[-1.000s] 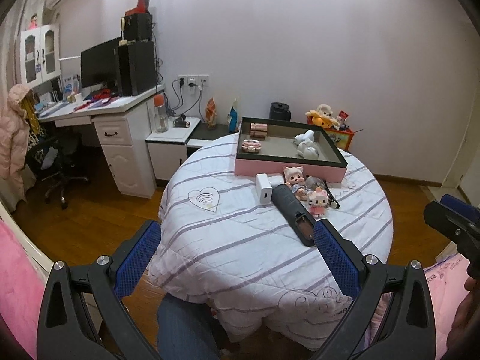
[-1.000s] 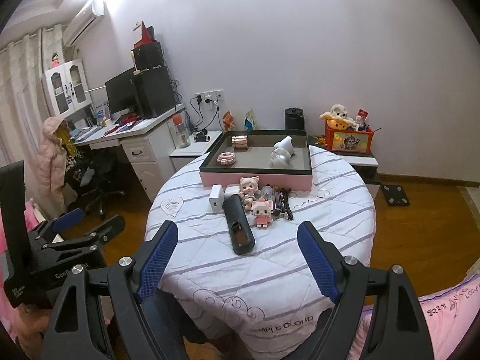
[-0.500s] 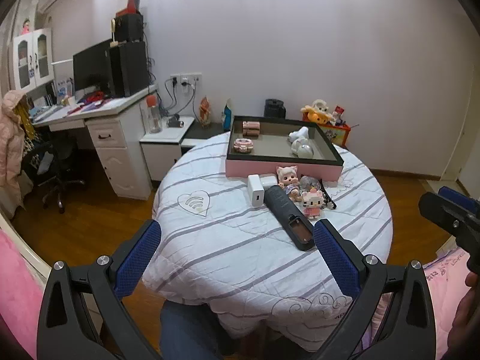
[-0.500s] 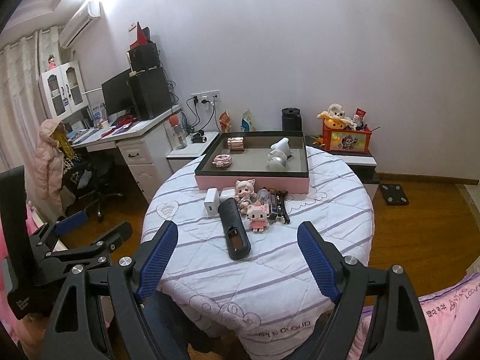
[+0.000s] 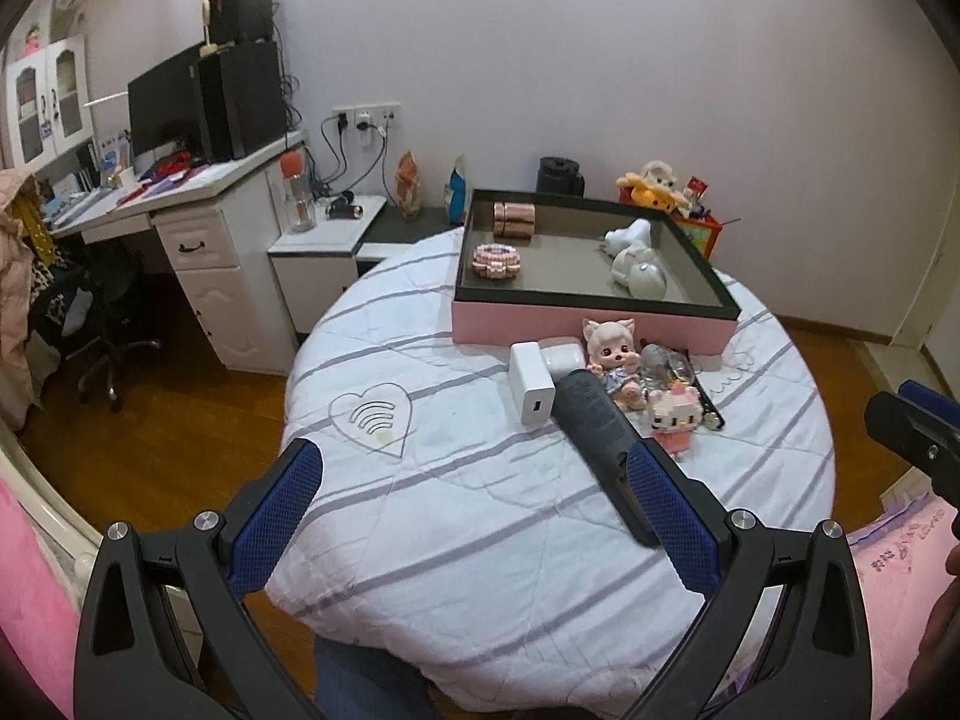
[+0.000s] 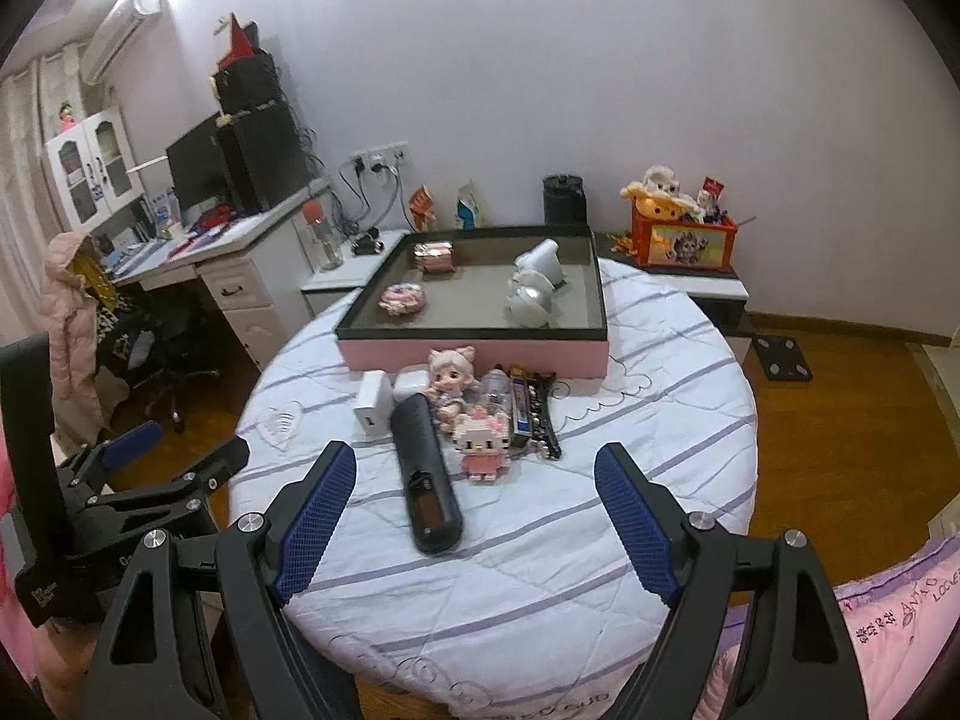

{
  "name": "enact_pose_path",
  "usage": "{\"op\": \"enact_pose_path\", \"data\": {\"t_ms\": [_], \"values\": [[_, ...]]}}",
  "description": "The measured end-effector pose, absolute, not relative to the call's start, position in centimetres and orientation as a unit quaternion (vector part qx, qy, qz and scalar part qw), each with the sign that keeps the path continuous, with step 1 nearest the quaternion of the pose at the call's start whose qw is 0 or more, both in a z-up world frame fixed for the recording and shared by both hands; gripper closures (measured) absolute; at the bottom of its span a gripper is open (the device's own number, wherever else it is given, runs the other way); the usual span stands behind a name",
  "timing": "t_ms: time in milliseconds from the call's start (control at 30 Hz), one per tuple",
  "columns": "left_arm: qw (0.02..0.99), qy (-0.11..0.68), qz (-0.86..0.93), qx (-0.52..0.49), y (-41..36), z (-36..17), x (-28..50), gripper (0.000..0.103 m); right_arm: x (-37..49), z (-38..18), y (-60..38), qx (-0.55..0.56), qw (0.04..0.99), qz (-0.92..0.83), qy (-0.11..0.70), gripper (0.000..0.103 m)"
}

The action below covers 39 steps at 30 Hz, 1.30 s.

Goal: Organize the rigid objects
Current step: 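Grasp the white power bank with the left tool while the right tool grasps the Hello Kitty block figure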

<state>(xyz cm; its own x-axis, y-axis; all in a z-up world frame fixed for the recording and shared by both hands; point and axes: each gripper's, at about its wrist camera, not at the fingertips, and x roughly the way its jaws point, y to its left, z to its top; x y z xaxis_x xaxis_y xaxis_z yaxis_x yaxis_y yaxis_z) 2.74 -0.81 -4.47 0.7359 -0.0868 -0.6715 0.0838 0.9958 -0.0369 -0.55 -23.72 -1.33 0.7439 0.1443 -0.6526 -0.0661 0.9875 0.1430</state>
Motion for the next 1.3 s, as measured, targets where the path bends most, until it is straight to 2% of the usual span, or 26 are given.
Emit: {"op": "enact_pose_path", "data": {"t_ms": [700, 833, 933, 1033, 1067, 1100, 1133, 1300], "values": [[0.906, 0.421, -0.055, 0.007, -4.2, -12.3, 14.7, 0.0, 9.8, -11.1, -23.2, 0.056, 0.891, 0.065, 0.446, 0.02], [0.9, 0.433, -0.05, -0.002, -4.2, -13.8, 16.2, 0.001, 10.8, -12.4, -22.9, 0.056, 0.887, 0.064, 0.453, 0.026], [0.896, 0.441, -0.053, -0.016, -3.9, -14.6, 17.0, 0.004, 11.5, -13.2, -22.6, 0.056, 0.886, 0.063, 0.456, 0.03], [0.894, 0.443, -0.058, -0.03, -3.6, -15.0, 17.5, 0.012, 11.8, -13.3, -22.3, 0.046, 0.89, 0.059, 0.45, 0.035], [0.892, 0.446, -0.062, -0.031, -3.7, -15.2, 17.6, 0.02, 11.9, -13.3, -22.2, 0.042, 0.89, 0.059, 0.45, 0.037], [0.892, 0.446, -0.065, -0.031, -3.8, -15.3, 17.8, 0.024, 11.9, -13.2, -22.0, 0.037, 0.892, 0.059, 0.448, 0.043], [0.893, 0.444, -0.068, -0.033, -3.8, -15.3, 17.7, 0.026, 12.0, -13.2, -21.9, 0.035, 0.891, 0.06, 0.449, 0.045], [0.892, 0.443, -0.088, -0.029, -4.1, -15.2, 17.2, 0.06, 11.7, -13.3, -21.7, 0.036, 0.893, 0.064, 0.444, 0.047]]}}
